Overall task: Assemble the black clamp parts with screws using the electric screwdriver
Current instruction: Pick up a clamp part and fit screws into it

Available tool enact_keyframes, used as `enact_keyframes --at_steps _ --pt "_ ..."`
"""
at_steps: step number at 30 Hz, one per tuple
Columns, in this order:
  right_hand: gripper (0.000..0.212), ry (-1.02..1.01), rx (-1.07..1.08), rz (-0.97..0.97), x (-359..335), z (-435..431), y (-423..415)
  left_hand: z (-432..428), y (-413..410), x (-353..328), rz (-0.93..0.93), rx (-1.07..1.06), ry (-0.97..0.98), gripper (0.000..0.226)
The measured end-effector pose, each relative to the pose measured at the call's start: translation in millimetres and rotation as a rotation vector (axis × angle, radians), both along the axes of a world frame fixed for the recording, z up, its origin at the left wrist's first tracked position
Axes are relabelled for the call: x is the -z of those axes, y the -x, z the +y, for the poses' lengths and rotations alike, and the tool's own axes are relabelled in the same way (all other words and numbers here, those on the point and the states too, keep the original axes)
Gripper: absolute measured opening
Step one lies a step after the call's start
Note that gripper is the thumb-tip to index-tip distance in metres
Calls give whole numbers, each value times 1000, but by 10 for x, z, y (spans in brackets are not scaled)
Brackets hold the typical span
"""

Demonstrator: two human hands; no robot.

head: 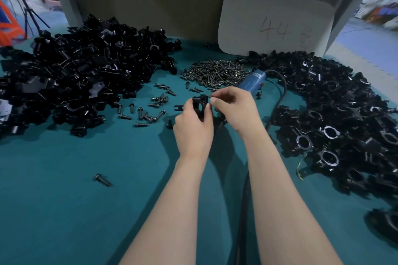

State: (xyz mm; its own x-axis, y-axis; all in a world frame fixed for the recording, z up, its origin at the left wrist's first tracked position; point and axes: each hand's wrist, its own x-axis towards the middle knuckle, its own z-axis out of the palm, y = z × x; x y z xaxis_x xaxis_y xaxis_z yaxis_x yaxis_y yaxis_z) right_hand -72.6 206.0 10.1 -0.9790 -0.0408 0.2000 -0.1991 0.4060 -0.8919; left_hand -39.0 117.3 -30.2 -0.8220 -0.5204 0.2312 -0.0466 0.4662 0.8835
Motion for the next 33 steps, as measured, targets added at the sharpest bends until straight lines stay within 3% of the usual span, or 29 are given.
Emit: enact_keyframes --at_steps 4,11,18,24,33 --pt "11 -213 -4 56 -48 -12 -28 1 -34 -35 -35 6 53 33" --pt "11 -410 43 160 -135 -209 -112 6 -39 -55 -98 -15 144 32" --pt "11 -216 -16 81 -105 -145 -87 -21 -30 -78 -74 -35 -34 36" --pt "5 -196 42 108 -25 -216 -91 -20 -25 -63 -55 -42 -26 38" --pt "20 -228 115 146 24 -246 -92 -14 -32 -55 -68 -8 46 36"
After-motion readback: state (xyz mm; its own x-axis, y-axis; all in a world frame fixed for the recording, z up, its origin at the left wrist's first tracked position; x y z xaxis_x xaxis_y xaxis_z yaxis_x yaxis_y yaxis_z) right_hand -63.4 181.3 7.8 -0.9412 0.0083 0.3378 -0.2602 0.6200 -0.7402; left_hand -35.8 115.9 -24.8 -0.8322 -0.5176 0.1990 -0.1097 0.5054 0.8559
